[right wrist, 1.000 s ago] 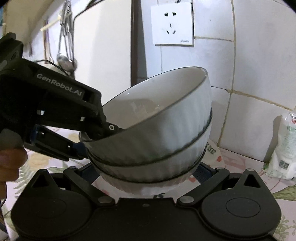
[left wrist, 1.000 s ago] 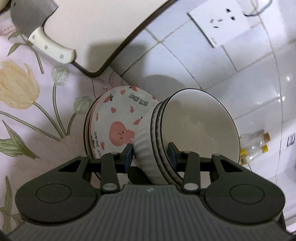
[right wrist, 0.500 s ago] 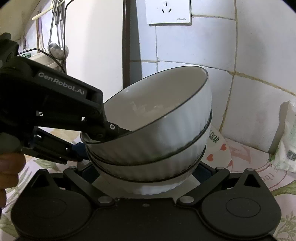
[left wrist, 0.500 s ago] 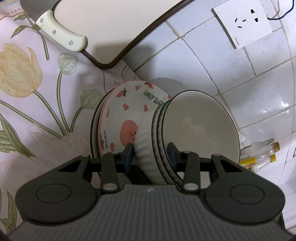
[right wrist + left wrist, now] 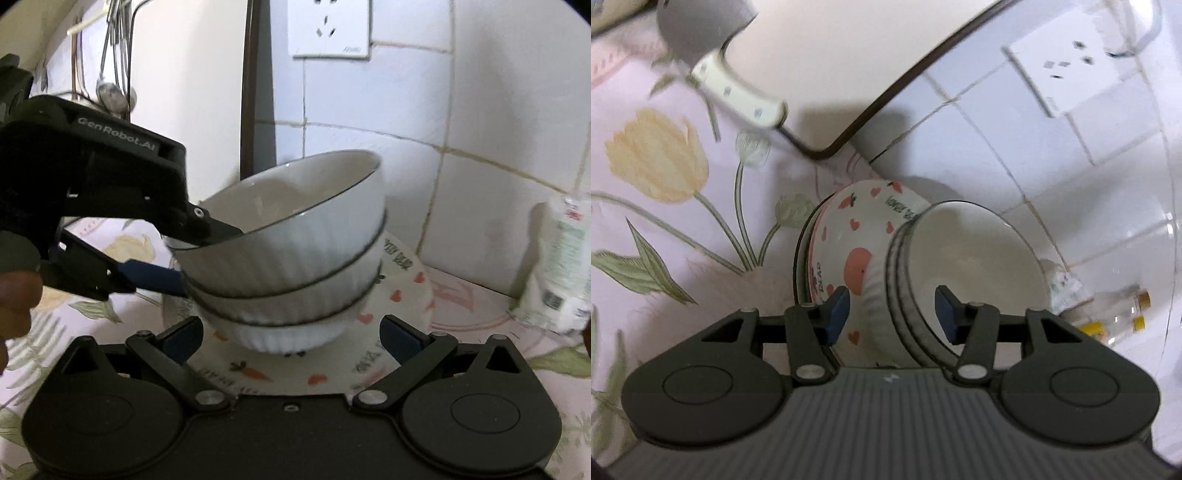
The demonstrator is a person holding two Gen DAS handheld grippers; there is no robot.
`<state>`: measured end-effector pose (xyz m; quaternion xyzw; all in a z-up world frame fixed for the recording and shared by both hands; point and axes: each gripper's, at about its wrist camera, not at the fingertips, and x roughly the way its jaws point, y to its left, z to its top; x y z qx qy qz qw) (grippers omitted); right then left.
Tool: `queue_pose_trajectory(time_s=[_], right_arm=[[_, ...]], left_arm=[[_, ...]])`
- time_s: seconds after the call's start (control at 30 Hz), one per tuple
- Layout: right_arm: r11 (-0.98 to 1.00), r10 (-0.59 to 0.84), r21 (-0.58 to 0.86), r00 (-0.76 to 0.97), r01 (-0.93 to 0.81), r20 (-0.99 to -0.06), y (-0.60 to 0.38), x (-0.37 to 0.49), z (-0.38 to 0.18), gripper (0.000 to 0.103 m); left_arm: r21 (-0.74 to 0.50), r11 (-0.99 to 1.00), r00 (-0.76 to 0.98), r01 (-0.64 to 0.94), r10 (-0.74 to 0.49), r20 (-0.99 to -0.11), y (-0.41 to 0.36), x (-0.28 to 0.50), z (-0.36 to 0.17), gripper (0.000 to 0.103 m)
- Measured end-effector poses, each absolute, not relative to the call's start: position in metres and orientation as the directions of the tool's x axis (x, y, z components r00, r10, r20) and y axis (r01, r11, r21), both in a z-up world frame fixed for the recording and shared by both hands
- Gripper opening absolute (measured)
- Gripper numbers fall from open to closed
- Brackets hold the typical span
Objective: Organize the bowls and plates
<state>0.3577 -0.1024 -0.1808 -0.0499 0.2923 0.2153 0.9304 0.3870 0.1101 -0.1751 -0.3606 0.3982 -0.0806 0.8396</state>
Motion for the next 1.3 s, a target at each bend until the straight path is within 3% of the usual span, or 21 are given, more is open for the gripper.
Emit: queue_pose_trajectory(time_s=[0.27, 0.4, 0.6, 1.1, 1.17, 1.3], right_arm=[[0.917, 0.374, 0.075, 0.775, -0.393, -0.510, -0.122, 0.316, -0.154, 0.103], [0.945, 0.325, 0.126, 0.811, -0.303, -0.487, -0.135, 0.293, -0.140, 0.103], [0.962, 0.274, 0.123, 0.841, -0.245, -0.466, -0.149, 0.254, -0.114, 0.103], [0.992, 0.123, 0.039, 0.797, -0.124, -0.591, -0.170, 0.155, -0.054, 0.103], [0.992, 0.104, 0.010, 0.792, -0.123, -0.601, -0.167, 0.140, -0.043, 0.103], [0.994, 0.052, -0.048, 0.817, -0.097, -0.574, -0.163, 0.104, -0.020, 0.103]], left_arm=[[-0.564, 0.825, 0.687, -0.014, -0.402, -0.606, 0.104, 0.339, -0.120, 0.050], [-0.537, 0.840, 0.656, 0.076, -0.448, -0.608, 0.099, 0.309, -0.098, 0.050], [-0.460, 0.879, 0.678, 0.128, -0.416, -0.606, 0.092, 0.259, -0.064, 0.051], [-0.314, 0.936, 0.759, 0.159, -0.319, -0.567, 0.093, 0.141, 0.002, 0.068], [-0.271, 0.949, 0.766, 0.160, -0.293, -0.572, 0.087, 0.129, 0.006, 0.081], [-0.222, 0.962, 0.772, 0.159, -0.261, -0.580, 0.079, 0.108, 0.012, 0.086]])
